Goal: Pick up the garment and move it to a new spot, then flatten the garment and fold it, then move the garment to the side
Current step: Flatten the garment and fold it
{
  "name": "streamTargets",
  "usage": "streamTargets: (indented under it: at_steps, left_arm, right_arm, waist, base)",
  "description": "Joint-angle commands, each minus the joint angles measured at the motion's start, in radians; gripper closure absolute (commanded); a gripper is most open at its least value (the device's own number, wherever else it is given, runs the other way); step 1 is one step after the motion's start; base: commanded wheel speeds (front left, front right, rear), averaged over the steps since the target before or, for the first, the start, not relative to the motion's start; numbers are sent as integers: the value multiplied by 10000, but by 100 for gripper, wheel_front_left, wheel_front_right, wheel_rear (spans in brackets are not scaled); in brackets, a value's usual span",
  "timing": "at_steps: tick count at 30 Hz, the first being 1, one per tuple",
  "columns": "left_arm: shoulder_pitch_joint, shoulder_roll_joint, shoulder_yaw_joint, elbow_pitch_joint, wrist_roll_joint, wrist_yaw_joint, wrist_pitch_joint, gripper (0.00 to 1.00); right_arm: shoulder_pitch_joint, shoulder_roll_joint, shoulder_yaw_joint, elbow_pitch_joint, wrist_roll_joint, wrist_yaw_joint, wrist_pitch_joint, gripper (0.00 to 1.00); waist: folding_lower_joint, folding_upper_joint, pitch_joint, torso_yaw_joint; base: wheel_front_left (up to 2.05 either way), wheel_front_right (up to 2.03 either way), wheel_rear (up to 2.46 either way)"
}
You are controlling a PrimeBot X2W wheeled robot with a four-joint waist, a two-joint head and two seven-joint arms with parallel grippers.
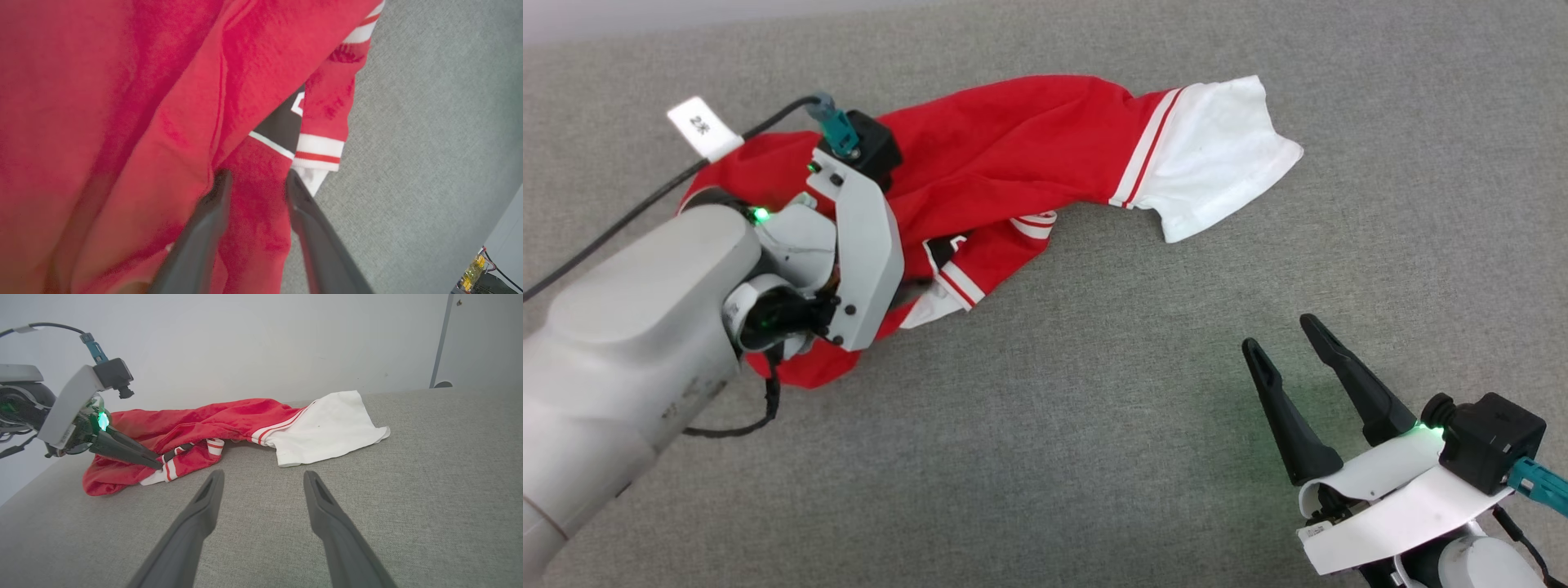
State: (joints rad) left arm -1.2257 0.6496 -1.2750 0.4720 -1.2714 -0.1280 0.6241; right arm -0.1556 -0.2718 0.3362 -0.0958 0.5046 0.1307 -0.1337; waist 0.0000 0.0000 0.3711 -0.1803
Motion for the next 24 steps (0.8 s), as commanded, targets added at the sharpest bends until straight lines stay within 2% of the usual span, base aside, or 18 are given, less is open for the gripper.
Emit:
streamTargets:
  at_steps: [1,6,11,14,19,22,24]
  left_arm:
    - [-35,-25,-10,35,72,-40,-15,100]
    - [-298,99,102,129,179,-35,-409,100]
    - [-1044,465,309,238,543,-31,-804,100]
    - [-1778,571,307,483,1266,-33,-1141,100]
    - [-2920,355,97,1280,2905,-31,-1760,100]
    - [-3347,110,11,2142,3910,-31,-2383,100]
    - [-3766,-93,21,2847,4538,-30,-3207,100]
  right_arm:
    - [-127,35,24,29,98,1,-70,0]
    - [-121,54,8,113,100,1,-127,0]
    - [-132,77,22,123,108,1,-154,0]
    - [-190,89,57,113,120,1,-178,0]
    - [-380,134,248,126,156,1,-235,0]
    - [-588,172,429,164,223,1,-284,0]
    - [-717,191,496,225,262,1,-361,0]
  waist:
    - [0,0,1,4]
    - [0,0,-31,39]
    - [0,0,-6,55]
    - [0,0,95,35]
    - [0,0,383,-122]
    - [0,0,618,-340]
    - [0,0,802,-502]
  base:
    - [0,0,0]
    - [0,0,0]
    - [0,0,0]
    - [0,0,0]
    - [0,0,0]
    - [0,0,0]
    - [0,0,0]
